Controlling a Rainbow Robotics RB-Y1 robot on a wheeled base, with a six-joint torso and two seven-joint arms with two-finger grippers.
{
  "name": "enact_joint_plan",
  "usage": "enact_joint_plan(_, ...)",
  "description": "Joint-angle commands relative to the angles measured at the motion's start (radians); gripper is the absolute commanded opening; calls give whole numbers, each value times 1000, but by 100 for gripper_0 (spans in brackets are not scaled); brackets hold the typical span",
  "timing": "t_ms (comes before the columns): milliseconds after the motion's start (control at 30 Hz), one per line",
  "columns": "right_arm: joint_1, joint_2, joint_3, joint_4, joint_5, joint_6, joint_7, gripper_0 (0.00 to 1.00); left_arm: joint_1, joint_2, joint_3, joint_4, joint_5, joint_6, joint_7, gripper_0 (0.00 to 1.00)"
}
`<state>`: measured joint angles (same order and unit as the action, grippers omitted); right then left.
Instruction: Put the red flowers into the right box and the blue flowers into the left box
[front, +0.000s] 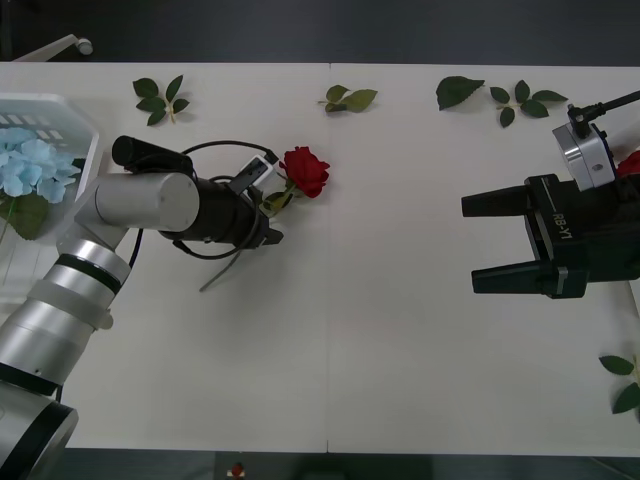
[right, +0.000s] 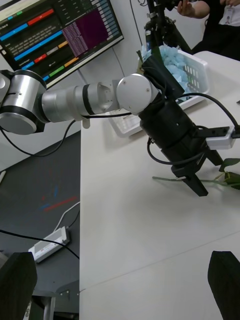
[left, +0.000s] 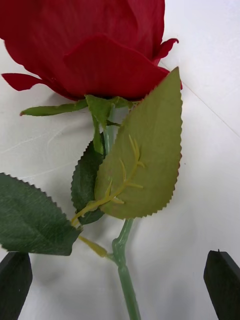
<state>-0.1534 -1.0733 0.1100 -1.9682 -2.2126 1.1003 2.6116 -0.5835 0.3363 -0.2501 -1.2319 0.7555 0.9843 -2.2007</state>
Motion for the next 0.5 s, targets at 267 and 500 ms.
enact_joint_plan(267,-11,-11,-10,-11,-16,6,28,100,-101,-42,-11,103,-24,-95,90,100)
enact_joint_plan(500,-11,-11,-10,-11,-16,6,28,100,-101,-42,-47,107,-38,-141,110,62)
